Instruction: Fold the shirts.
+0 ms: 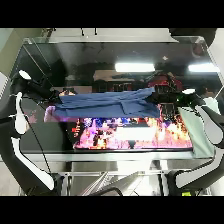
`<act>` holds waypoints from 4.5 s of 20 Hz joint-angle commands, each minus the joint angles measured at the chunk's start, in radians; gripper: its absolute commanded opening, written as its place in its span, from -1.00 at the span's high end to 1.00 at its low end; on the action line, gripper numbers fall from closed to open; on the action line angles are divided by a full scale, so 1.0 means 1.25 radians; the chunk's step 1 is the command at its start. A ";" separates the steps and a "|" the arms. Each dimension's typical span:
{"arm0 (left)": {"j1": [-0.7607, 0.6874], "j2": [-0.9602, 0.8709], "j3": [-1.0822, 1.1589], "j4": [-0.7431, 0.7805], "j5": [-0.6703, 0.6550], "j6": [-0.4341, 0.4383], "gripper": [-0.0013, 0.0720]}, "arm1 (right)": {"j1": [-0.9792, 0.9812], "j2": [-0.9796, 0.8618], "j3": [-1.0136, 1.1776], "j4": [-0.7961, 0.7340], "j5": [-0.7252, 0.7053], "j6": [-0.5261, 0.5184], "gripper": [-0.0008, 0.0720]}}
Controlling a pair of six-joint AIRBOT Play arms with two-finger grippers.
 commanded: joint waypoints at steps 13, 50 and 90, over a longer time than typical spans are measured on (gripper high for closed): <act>0.022 -0.031 0.146 -0.062 -0.068 -0.133 -0.87 | -0.052 -0.035 0.072 -0.200 0.096 0.145 -0.81; -0.546 -0.122 0.140 -0.561 0.317 -0.148 0.92 | -0.057 0.117 0.350 0.019 0.487 0.219 0.93; -0.121 0.407 -0.013 -0.641 -0.169 0.001 0.92 | 0.235 -0.053 0.165 -0.285 0.153 0.434 -0.12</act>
